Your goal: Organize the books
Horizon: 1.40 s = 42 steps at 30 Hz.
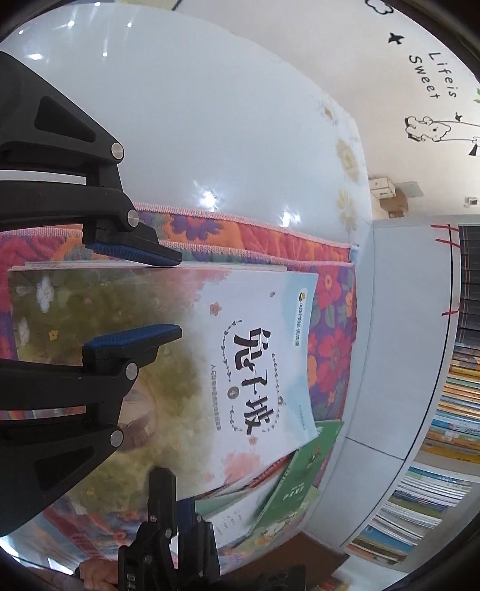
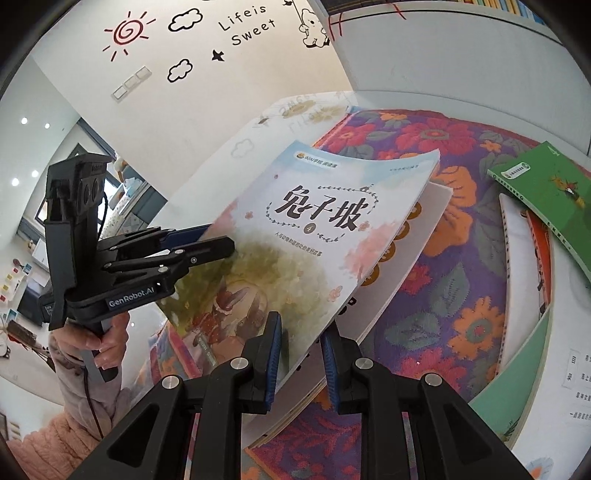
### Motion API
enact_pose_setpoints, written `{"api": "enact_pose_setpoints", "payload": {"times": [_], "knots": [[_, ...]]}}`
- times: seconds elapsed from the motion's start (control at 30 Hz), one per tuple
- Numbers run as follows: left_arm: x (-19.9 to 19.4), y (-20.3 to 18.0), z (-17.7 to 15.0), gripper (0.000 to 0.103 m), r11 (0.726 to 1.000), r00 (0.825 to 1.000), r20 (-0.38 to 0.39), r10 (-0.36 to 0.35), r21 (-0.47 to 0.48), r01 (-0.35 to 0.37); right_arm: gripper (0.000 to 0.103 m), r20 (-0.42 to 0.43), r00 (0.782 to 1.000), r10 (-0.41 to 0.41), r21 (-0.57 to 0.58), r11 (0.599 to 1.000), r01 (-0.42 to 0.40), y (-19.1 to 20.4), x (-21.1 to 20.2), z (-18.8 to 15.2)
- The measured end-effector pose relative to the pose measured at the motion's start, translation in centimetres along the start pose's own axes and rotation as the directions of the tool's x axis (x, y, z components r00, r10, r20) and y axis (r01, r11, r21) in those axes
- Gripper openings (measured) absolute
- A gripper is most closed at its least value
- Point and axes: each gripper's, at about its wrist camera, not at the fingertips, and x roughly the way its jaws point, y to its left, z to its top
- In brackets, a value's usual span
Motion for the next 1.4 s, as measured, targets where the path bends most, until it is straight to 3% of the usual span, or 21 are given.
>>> {"api": "enact_pose_setpoints", "payload": {"times": [0.4,0.6,0.87,1.07,1.2,1.4], "knots": [[0.1,-0.2,0.0,0.031,1.0,1.0,-0.002,0.015,-0.003,-0.015,0.022,-0.005,1.0,-0.023,0.002,1.0,0.023,0.3,-0.1,-0.1],[0.1,-0.4,0.1,0.031,0.998,0.998,0.005,0.059,0.003,-0.059,0.023,-0.006,1.0,-0.016,0.031,0.999,0.017,0.1,0.0,0.0],[-1.1,1.6,0.2,0.031,0.985,0.994,0.026,0.109,-0.134,-0.104,0.025,-0.031,0.999,-0.014,0.088,0.996,0.016,-0.2,0.0,0.2],[-2.7,2.1,-0.2,0.031,0.979,0.992,0.038,0.123,-0.17,-0.115,0.025,-0.046,0.998,-0.045,0.096,0.994,0.049,-0.2,-0.5,-0.1],[-3.2,1.3,-0.3,0.031,0.98,0.993,0.043,0.112,-0.167,-0.104,0.025,-0.074,0.993,-0.093,0.1,0.99,0.1,-0.6,-0.9,-0.8],[-3.7,-1.2,0.1,0.031,0.985,0.996,0.047,0.081,-0.153,-0.073,0.025,-0.088,0.994,-0.072,0.17,0.982,0.086,-2.6,-2.2,-2.7]]}}
